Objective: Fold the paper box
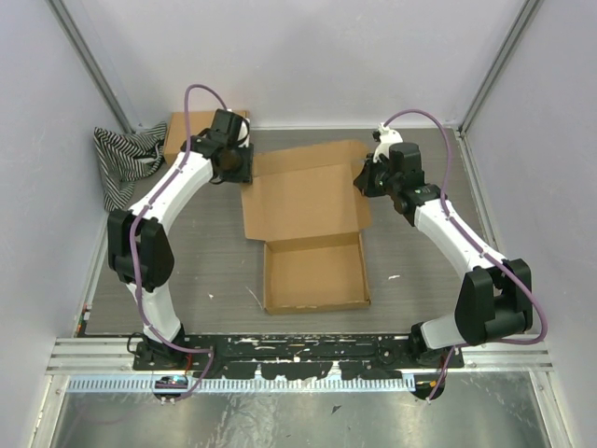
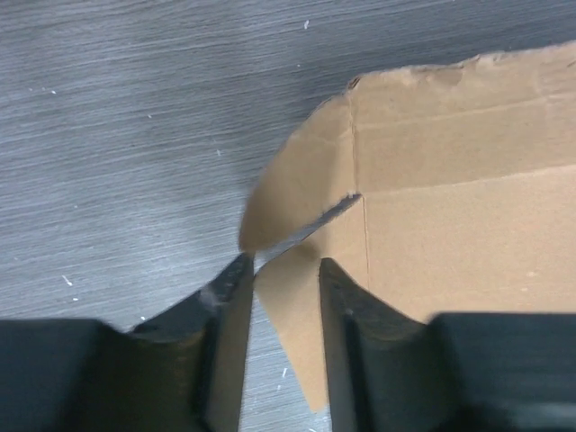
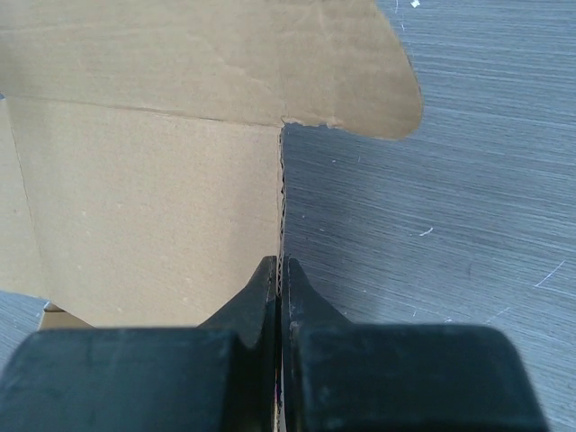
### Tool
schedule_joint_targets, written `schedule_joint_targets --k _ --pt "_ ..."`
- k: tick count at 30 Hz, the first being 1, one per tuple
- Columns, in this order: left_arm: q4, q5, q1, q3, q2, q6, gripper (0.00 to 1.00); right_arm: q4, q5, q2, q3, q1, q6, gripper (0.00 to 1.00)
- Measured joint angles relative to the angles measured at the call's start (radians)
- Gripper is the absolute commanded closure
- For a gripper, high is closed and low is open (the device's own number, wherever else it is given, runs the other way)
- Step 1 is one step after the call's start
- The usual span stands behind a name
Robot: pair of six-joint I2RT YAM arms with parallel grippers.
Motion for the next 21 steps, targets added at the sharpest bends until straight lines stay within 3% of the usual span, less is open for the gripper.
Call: schedule_joint_targets --k 3,7,12,21 --pt "0.002 0.031 0.002 0.000 0.000 -0.004 0.78 -0.011 0.000 0.000 0.000 0.000 0.001 0.99" --pt "0.011 0.083 0.008 0.000 0.000 -0.016 0.86 -0.040 0.000 0.001 0.000 -0.003 0.004 0.99" --pt "0.028 0.153 0.007 0.000 0.000 -0.032 0.86 -0.053 -0.001 0.010 0.002 -0.002 0.015 0.99" --pt "0.050 0.224 0.007 -0.011 0.002 -0.050 0.78 -0.055 -0.008 0.013 0.005 -0.002 0.019 0.99"
